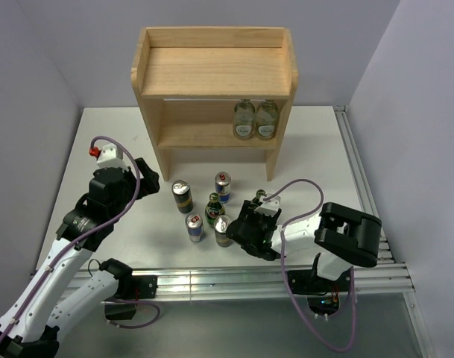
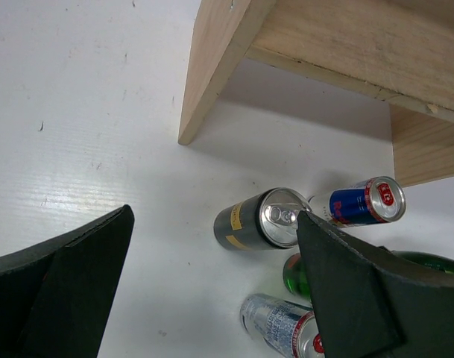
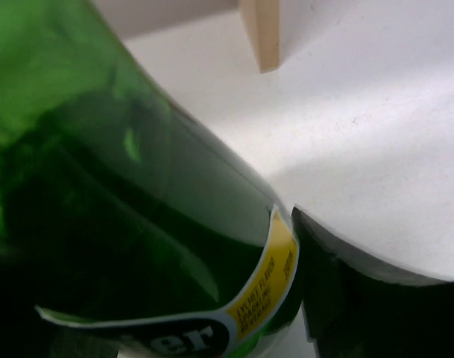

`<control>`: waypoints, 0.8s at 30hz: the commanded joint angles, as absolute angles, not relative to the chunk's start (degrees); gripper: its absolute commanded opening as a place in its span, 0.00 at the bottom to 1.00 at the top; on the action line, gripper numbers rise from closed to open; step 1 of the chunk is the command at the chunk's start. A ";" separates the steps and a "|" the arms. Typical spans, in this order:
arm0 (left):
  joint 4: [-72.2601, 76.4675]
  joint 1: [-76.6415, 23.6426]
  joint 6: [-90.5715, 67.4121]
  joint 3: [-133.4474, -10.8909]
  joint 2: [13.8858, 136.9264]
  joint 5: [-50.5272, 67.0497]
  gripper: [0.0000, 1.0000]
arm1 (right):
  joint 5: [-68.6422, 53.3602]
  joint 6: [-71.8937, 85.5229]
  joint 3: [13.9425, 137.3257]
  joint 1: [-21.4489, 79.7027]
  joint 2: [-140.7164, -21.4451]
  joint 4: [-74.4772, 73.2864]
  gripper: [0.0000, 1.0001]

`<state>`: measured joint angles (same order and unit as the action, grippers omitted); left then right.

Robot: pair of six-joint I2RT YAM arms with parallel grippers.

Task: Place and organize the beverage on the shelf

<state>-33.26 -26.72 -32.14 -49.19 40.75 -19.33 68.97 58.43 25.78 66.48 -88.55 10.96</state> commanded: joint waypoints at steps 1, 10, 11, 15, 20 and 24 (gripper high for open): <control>-30.76 -26.89 -30.94 -49.39 40.87 -18.02 0.98 | 74.19 55.40 24.09 65.92 -89.74 18.26 0.67; -30.67 -26.89 -30.67 -49.31 40.52 -17.05 0.98 | 71.99 51.82 34.79 68.02 -72.73 -7.98 0.00; -30.67 -26.89 -30.59 -49.31 40.60 -16.88 0.98 | 71.37 49.07 36.46 68.03 -70.51 -10.00 0.00; -31.20 -26.81 -30.50 -49.66 41.92 -16.00 0.98 | 67.51 31.05 50.04 67.50 -62.33 -10.02 0.00; -31.46 -26.81 -30.32 -49.83 42.63 -15.21 0.98 | 57.23 12.41 71.41 65.05 -62.83 -13.69 0.00; -31.29 -26.89 -30.41 -49.66 41.93 -14.94 0.97 | 52.65 3.36 94.23 61.27 -68.63 -15.55 0.00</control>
